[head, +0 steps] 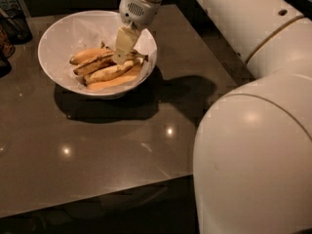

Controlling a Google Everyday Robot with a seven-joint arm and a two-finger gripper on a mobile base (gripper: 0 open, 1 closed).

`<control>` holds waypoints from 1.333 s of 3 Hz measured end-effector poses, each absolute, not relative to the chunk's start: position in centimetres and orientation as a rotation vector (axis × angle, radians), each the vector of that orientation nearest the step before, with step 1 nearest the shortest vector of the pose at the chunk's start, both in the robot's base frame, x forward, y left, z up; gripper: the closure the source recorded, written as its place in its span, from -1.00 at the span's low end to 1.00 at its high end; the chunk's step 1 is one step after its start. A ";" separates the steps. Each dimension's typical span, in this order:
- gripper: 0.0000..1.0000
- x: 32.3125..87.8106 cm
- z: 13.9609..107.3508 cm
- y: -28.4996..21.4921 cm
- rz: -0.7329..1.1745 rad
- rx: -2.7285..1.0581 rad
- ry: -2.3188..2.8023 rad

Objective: Pick banana from white bowl

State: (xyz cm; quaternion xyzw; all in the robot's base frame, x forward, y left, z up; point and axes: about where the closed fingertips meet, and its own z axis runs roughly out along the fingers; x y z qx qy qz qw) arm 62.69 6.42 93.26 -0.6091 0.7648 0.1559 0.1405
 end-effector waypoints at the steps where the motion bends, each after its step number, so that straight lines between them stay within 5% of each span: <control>1: -0.02 62.7 93.3 6.4 0.450 -1.759 2.210; 3: 0.83 62.4 93.0 5.5 0.389 -1.750 2.236; 4: 1.00 62.3 93.2 4.8 0.338 -1.768 2.239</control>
Offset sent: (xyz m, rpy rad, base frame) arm -0.0126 -0.0211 -0.0006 -0.0744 -0.0012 -0.0267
